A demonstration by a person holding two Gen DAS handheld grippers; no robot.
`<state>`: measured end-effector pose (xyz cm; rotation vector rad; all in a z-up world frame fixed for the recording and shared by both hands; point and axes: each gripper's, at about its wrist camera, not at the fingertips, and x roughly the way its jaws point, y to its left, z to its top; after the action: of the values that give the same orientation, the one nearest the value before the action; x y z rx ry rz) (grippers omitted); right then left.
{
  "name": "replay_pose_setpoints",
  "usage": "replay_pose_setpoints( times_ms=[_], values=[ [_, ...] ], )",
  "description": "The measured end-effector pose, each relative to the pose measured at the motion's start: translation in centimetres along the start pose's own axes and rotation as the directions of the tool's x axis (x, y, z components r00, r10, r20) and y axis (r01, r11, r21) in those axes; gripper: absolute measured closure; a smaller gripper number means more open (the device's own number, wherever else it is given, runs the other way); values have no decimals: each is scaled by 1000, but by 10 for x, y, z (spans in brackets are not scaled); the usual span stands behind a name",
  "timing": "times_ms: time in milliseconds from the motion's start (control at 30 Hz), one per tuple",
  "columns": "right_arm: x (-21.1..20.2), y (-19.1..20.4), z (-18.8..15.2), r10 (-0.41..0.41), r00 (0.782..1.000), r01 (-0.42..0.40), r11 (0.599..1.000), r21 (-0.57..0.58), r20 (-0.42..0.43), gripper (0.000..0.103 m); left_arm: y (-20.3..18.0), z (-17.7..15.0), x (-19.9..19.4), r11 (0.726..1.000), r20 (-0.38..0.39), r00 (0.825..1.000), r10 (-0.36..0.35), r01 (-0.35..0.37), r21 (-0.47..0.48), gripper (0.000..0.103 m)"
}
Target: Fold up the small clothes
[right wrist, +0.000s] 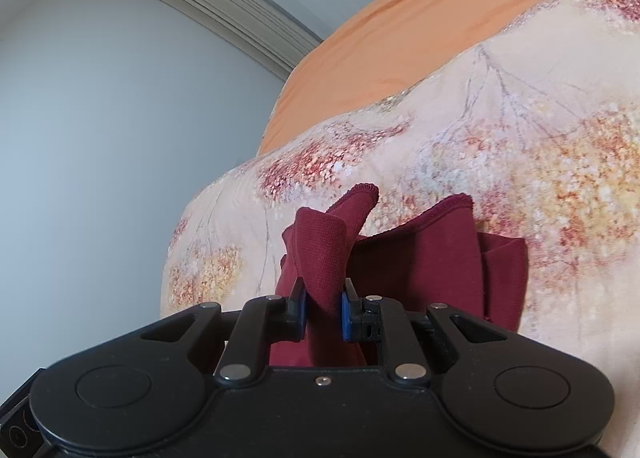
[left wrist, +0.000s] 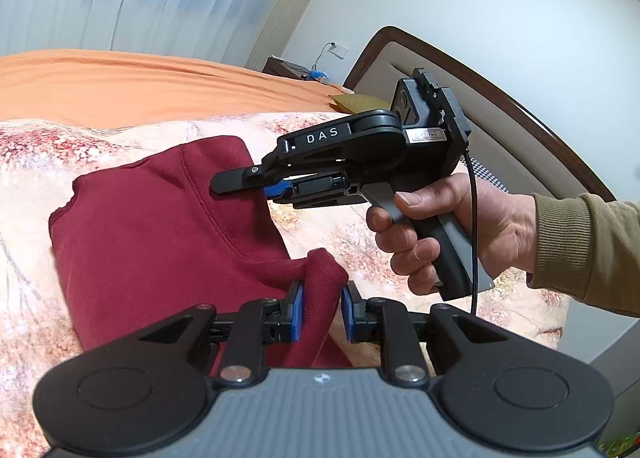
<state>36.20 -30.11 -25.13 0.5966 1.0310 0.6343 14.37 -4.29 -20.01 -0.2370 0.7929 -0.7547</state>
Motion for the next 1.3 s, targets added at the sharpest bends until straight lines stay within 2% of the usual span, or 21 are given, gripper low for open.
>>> replay_pose_setpoints(
  times_ms=[567, 633, 733, 833, 967, 1033, 1067, 1100, 1167, 1300],
  values=[
    [-23, -21, 7, -5, 999, 4, 1000, 21, 35, 86, 8, 2, 13, 998, -11, 998, -56, 56, 16, 81],
    [-14, -35, 2, -66, 998, 66, 998, 13, 9, 85, 6, -7, 26, 997, -49, 998, -34, 37, 73, 81],
    [5, -60, -14, -146, 988, 147, 989, 30, -56, 85, 10, -33, 59, 992, -174, 984, 21, 1, 127, 81],
    [2, -68, -20, -121, 992, 123, 991, 62, -29, 85, 15, -49, 68, 989, -207, 977, 44, -13, 151, 81],
    [0, -70, -20, -112, 993, 113, 993, 39, -39, 82, 21, -53, 65, 987, -219, 974, 56, -22, 157, 81],
    [-2, -73, -18, -97, 994, 99, 993, 65, -40, 76, 20, -48, 60, 988, -215, 975, 50, -17, 156, 78],
    [-6, -72, -17, -99, 995, 101, 992, 71, -26, 69, 17, -43, 56, 989, -199, 979, 34, -4, 149, 71],
    [-12, -71, -17, -102, 995, 102, 992, 70, -6, 67, 14, -39, 48, 990, -179, 984, 7, 19, 140, 61],
    [-26, -65, -19, -112, 994, 111, 993, 45, 15, 65, 14, -34, 27, 990, -132, 991, -11, 30, 140, 50],
    [-63, -50, -48, -121, 992, 121, 992, -16, 35, 62, 28, -39, -13, 985, -95, 991, 99, -83, 154, 50]
  ],
)
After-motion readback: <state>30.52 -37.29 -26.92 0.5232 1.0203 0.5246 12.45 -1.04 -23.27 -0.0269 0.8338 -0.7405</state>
